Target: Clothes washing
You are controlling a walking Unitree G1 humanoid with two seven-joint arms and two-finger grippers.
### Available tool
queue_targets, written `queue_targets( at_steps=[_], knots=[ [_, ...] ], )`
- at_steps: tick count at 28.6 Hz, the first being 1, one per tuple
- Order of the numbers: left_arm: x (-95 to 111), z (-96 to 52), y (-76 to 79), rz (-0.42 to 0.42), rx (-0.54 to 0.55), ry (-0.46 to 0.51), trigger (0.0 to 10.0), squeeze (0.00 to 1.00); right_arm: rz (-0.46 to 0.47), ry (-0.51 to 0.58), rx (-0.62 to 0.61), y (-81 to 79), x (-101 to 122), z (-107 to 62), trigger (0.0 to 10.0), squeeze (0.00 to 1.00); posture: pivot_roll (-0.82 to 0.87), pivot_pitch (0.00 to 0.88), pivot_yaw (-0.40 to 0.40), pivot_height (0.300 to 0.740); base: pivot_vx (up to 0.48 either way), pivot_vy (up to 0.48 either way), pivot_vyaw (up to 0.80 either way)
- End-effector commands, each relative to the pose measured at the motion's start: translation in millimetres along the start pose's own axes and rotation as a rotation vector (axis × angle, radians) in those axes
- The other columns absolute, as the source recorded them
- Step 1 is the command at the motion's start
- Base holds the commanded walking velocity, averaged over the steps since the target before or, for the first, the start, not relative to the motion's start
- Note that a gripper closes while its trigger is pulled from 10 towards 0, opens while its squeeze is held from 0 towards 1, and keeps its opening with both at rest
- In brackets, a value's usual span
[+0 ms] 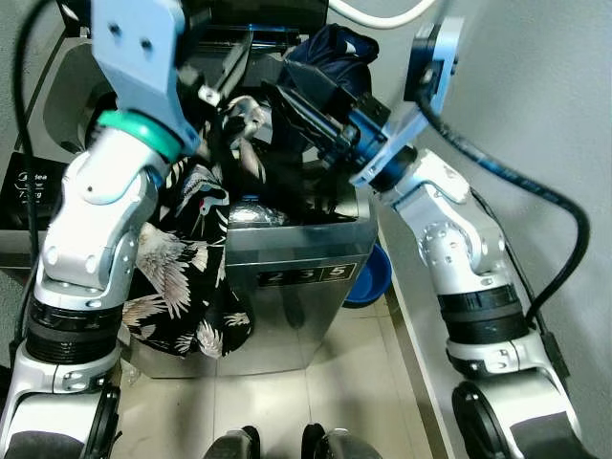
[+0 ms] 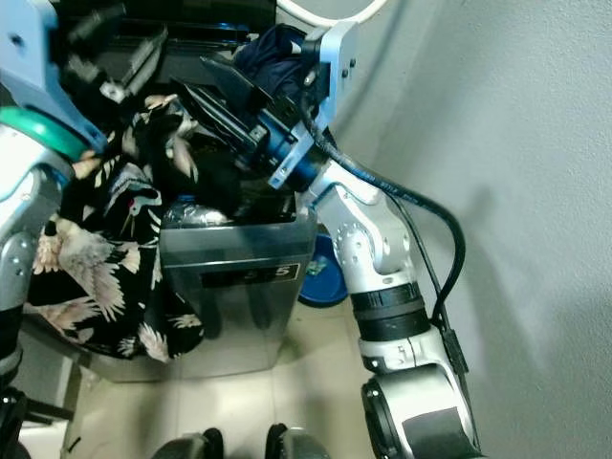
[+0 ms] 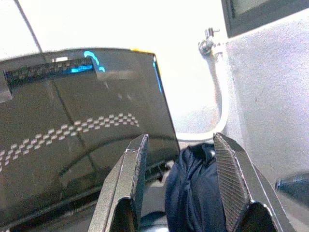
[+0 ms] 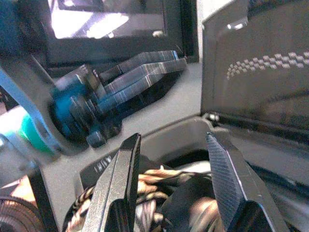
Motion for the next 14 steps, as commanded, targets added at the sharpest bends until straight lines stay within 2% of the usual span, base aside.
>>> queue_targets(
  at_steps=[1, 2, 3, 5, 7, 9, 10, 13, 14],
  knots=[
    [7.2, -0.2, -4.0, 0.01, 0.024, 0.026, 10.0, 0.0, -0.035, -0.049, -0.023, 2.8, -9.1, -4.2, 10.0, 0.0, 0.02, 0.15, -0.007, 0.74, 0.0, 0.0, 0.0],
    [10.8, -0.3, -12.5, 0.012, 0.072, 0.036, 10.0, 0.0, -0.082, -0.106, -0.119, 16.8, -20.3, -9.6, 10.0, 0.0, 0.02, 0.15, -0.007, 0.74, 0.0, 0.0, 0.0],
    [9.9, -2.8, -28.8, 0.0, 0.161, 0.031, 10.0, 0.0, -0.141, -0.168, -0.233, 33.7, -30.8, -18.2, 10.0, 0.0, 0.02, 0.144, -0.007, 0.74, 0.0, 0.0, 0.0],
    [9.1, -4.1, -32.6, 0.004, 0.186, 0.028, 10.0, 0.0, -0.15, -0.179, -0.231, 34.0, -32.1, -19.8, 10.0, 0.0, 0.02, 0.143, -0.008, 0.74, 0.0, 0.0, 0.0],
    [8.5, -5.1, -33.6, -0.001, 0.198, 0.029, 10.0, 0.0, -0.148, -0.182, -0.209, 31.0, -31.7, -20.9, 10.0, 0.0, 0.02, 0.143, -0.008, 0.74, 0.0, 0.0, 0.0],
    [6.8, -6.9, -31.0, 0.018, 0.19, 0.029, 10.0, 0.0, -0.119, -0.189, -0.122, 15.8, -31.5, -24.6, 10.0, 0.0, 0.02, 0.138, -0.006, 0.74, 0.0, 0.0, 0.0],
    [6.8, -6.9, -31.0, 0.018, 0.19, 0.029, 10.0, 0.0, -0.119, -0.189, -0.122, 15.8, -31.5, -24.6, 10.0, 0.0, 0.02, 0.138, -0.006, 0.74, 0.0, 0.0, 0.0],
    [0.2, -9.3, -30.2, 0.011, 0.201, 0.012, 10.0, 0.0, -0.086, -0.196, -0.019, -3.5, -32.9, -29.2, 10.0, 0.0, 0.02, 0.134, -0.006, 0.74, 0.0, 0.0, 0.0],
    [0.2, -9.3, -30.2, 0.011, 0.201, 0.012, 10.0, 0.0, -0.086, -0.196, -0.019, -3.5, -32.9, -29.2, 10.0, 0.0, 0.02, 0.134, -0.006, 0.74, 0.0, 0.0, 0.0]
  ],
)
Point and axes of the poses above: a point about 5 cm out from each wrist's last joint towards the gripper, its own z axis pointing out of the wrist towards the gripper, its own x axis along the axis of the wrist's last joint, y = z × x, the point moved 4 cm from there along z, pointing out of the wrist towards the gripper, and after that the axes turned 9 degrees about -z, right-handed, at the moved point
